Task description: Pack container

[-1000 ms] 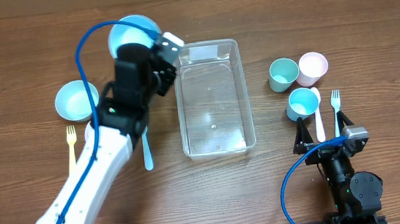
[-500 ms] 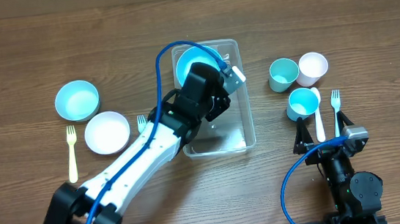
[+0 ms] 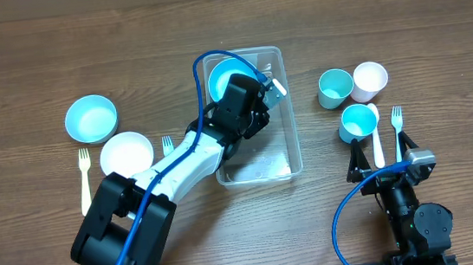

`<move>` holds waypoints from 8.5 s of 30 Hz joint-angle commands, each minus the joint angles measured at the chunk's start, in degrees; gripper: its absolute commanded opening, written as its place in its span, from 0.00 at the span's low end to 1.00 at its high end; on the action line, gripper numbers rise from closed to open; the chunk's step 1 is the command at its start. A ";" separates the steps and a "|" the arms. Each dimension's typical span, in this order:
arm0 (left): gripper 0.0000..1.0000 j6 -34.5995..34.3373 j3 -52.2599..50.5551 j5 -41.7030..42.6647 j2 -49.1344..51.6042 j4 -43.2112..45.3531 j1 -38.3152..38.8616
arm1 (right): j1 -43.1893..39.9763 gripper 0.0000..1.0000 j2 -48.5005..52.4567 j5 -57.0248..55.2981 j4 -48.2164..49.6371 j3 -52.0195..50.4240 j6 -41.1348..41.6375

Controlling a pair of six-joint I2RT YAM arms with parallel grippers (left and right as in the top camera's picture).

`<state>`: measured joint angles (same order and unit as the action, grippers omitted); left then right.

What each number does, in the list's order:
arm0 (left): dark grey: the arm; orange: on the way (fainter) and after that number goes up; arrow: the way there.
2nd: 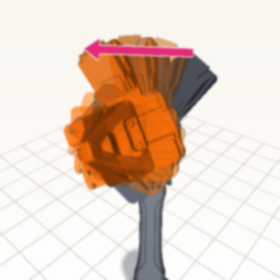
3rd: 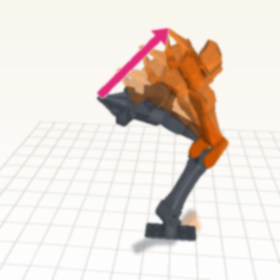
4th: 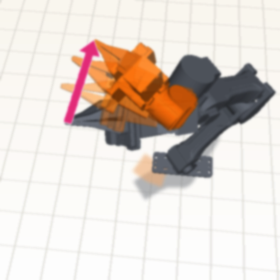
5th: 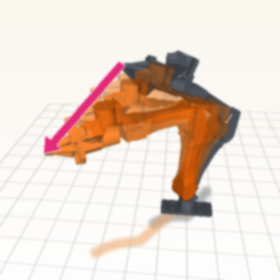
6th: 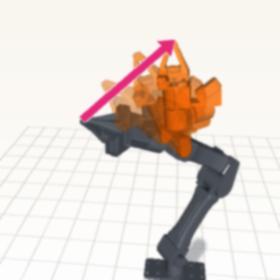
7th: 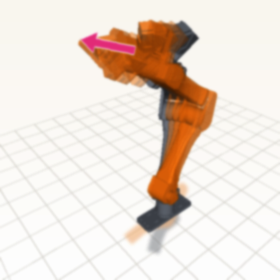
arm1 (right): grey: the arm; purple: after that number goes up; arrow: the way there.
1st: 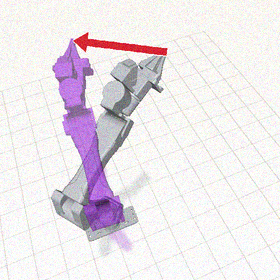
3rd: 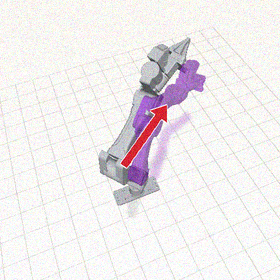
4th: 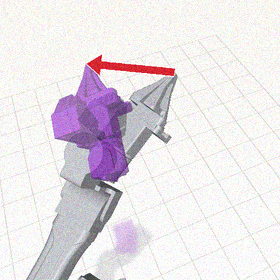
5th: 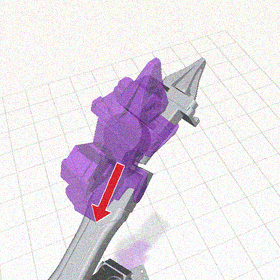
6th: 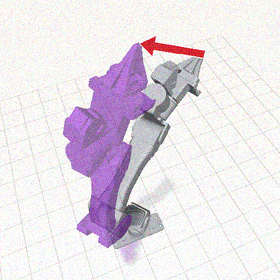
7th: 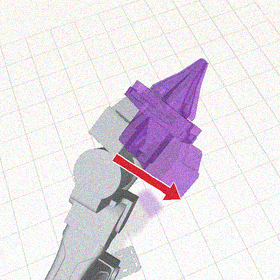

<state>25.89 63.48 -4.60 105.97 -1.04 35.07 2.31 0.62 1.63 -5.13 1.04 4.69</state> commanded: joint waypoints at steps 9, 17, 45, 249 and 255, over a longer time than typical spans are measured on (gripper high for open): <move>0.74 0.83 1.31 -3.63 1.95 5.88 -0.79 | 0.31 1.00 -0.39 0.00 0.44 -0.59 -0.13; 0.88 -24.57 22.03 -22.77 -11.32 -28.41 -1.18 | 0.31 1.00 -0.39 0.00 0.44 -0.59 -0.13; 0.90 -56.92 -16.48 -12.09 -22.23 -33.16 -25.42 | 0.31 1.00 -0.39 0.00 0.44 -0.59 -0.13; 0.61 -67.04 -42.60 -18.53 -42.99 -15.13 -11.06 | 0.31 1.00 -0.39 0.00 0.44 -0.59 -0.13; 0.75 -67.04 -46.42 -22.40 -42.97 -10.32 -11.06 | 0.31 1.00 -0.39 0.00 0.44 -0.59 -0.13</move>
<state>-40.01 17.61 -23.64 63.16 -12.93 23.99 2.28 0.64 1.63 -5.13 1.04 4.64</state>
